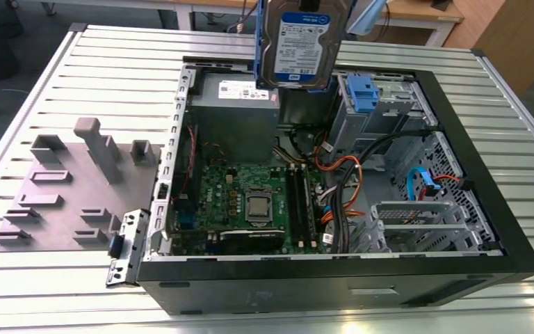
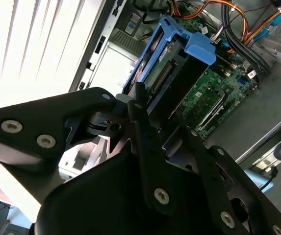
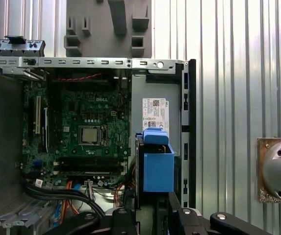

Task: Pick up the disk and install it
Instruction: 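Pick up the disk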

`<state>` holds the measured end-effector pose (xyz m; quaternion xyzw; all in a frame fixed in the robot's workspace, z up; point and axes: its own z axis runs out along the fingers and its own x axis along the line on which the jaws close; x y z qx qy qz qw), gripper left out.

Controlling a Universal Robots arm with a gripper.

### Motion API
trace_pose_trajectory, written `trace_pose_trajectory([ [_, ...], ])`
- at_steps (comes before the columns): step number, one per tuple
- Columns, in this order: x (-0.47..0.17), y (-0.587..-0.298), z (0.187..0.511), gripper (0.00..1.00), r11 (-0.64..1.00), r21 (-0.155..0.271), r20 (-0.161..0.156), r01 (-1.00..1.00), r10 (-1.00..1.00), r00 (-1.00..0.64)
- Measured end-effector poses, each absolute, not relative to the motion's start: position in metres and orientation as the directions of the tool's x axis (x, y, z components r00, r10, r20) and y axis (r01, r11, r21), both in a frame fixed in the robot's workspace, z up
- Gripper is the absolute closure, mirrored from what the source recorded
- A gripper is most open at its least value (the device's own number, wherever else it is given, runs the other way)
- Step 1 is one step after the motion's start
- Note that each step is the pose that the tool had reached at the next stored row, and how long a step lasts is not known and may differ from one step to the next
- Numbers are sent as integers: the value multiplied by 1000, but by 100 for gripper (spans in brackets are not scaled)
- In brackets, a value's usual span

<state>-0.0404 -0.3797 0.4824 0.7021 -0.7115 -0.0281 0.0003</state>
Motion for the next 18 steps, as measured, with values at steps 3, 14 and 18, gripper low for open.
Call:
trace_pose_trajectory([
  [3,-38,-380,482,65,12,40,-39,-999,-999,-14],
  [14,-33,-380,482,65,12,40,-39,-999,-999,-14],
  [18,-33,-381,482,65,12,40,-39,-999,-999,-14],
])
